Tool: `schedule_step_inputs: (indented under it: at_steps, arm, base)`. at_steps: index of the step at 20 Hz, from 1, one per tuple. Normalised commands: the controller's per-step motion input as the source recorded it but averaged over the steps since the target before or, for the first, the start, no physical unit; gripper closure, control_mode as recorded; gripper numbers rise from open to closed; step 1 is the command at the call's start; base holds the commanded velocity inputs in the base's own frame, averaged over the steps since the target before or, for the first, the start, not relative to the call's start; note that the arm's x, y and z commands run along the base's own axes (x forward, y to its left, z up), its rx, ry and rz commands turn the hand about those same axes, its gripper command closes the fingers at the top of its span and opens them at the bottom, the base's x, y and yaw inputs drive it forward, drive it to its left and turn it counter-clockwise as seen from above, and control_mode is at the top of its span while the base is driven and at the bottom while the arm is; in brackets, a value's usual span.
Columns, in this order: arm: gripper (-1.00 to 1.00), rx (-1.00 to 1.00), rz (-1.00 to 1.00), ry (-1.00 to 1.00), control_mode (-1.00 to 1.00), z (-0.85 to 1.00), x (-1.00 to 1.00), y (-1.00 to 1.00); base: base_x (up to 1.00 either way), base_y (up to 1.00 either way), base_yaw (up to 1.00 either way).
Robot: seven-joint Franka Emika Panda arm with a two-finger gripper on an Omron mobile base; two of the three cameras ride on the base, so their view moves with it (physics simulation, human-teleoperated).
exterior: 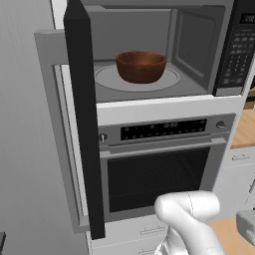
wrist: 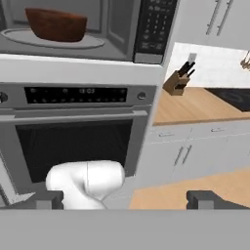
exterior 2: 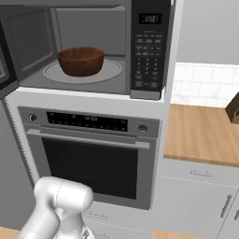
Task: Open the microwave, place the bowl with waffle inside the microwave, then close the microwave door and turn it on.
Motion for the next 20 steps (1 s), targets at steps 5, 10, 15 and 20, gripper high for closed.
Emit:
schedule_step_inputs:
  at_steps: [5,10,15,20]
  arm:
    - [-1.00,-0.12,0.06,-0.39,-1.00,-0.36,-0.29,0.58]
    - [-1.00,-0.18,0.04,-0.31,-1.00,-0.13,-0.07,0.91]
    - [-1.00,-0.05,-0.15,-0.14,-1.00,0.03,0.00,1.00]
    - [-1.00,-0.07,-0.17,-0.24,-1.00,0.19,0.04,1.00]
  base:
    - [0.00,0.00,0.00]
    - [0.00,0.00,0.00]
    - [0.00,0.00,0.00]
    - [0.00,0.00,0.00]
